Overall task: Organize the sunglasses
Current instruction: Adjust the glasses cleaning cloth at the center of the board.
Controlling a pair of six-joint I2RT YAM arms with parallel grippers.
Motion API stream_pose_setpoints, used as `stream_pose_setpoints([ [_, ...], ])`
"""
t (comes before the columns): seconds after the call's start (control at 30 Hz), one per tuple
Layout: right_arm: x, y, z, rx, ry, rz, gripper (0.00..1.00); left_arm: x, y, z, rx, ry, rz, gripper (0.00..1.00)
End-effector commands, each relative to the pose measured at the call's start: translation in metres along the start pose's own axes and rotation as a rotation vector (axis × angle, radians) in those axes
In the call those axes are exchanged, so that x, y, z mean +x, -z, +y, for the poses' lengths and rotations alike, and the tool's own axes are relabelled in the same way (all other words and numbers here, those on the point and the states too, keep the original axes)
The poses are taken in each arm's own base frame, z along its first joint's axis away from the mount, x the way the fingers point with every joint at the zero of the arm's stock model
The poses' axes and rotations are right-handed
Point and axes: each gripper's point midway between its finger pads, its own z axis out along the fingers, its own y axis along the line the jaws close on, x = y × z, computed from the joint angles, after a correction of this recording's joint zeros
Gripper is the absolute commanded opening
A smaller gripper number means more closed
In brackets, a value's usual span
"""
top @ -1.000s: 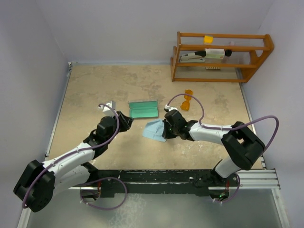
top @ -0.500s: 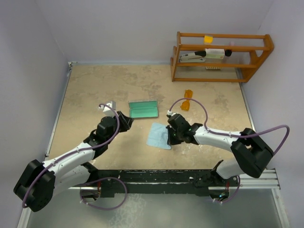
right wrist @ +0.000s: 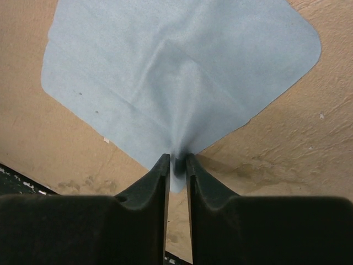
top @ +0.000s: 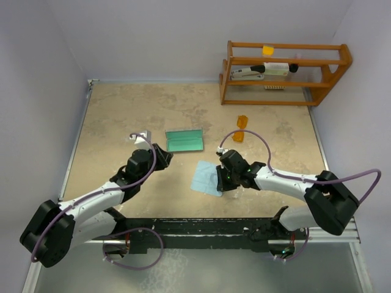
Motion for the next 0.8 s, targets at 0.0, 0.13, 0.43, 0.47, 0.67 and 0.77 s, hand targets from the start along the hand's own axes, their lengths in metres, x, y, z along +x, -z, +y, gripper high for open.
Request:
stream_pose_setpoints([
  [0.0, 0.005, 0.002, -0.006, 0.021, 0.011, -0.006, 0.24, -0.008, -0.004, -0.023, 0.075, -0.024, -0.010, 0.21],
  [0.13, -0.005, 0.008, -0.005, 0.027, 0.007, -0.051, 0.28, -0.005, -0.009, -0.035, 0.096, -0.079, 0.023, 0.22],
  [0.43, -0.026, 0.027, -0.015, 0.090, -0.038, -0.174, 0.28, 0.013, -0.028, -0.062, 0.135, -0.186, 0.081, 0.28],
  [0.47, -0.025, 0.028, -0.015, 0.087, -0.043, -0.178, 0.28, 0.019, -0.030, -0.065, 0.143, -0.200, 0.094, 0.28],
  [0.67, -0.032, 0.032, -0.025, 0.138, -0.088, -0.231, 0.28, 0.047, -0.041, -0.074, 0.146, -0.271, 0.149, 0.27],
  [0.77, -0.034, 0.030, -0.026, 0.150, -0.103, -0.241, 0.27, 0.057, -0.046, -0.077, 0.144, -0.291, 0.165, 0.26],
])
